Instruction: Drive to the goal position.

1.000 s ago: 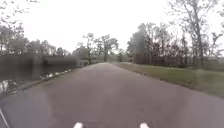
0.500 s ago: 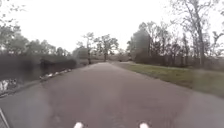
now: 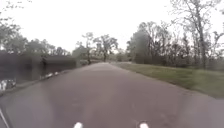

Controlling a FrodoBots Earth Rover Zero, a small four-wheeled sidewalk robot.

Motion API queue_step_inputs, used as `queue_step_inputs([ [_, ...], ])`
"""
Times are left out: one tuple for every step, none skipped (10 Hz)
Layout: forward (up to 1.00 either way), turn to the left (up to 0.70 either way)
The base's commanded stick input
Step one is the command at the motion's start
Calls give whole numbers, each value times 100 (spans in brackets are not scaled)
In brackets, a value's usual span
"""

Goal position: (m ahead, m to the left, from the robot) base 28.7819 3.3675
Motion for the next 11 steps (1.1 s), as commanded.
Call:
queue_step_inputs([
  [70,0],
  [70,0],
  [70,0],
  [70,0],
  [70,0],
  [70,0],
  [70,0],
  [11,0],
  [0,0],
  [0,0],
  [0,0],
])
